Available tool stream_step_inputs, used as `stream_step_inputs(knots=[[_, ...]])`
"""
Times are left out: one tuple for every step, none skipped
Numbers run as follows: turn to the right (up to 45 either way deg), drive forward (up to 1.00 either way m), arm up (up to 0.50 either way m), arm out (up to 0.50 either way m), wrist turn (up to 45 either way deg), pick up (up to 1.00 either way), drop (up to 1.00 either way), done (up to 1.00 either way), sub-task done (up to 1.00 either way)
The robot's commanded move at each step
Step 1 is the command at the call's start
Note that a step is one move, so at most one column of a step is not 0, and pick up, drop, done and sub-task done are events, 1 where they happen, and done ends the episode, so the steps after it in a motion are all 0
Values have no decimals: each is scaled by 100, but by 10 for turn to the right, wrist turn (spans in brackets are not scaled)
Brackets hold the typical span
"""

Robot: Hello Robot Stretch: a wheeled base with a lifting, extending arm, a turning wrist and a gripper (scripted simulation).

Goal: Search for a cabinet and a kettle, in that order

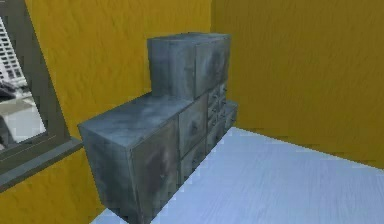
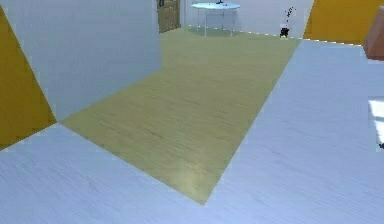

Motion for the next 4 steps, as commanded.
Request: stream_step_inputs(knots=[[450,0,0,0,0,0,0,0,0],[450,0,0,0,0,0,0,0,0],[360,0,0,0,0,0,0,0,0],[30,0,0,0,0,0,0,0,0]])
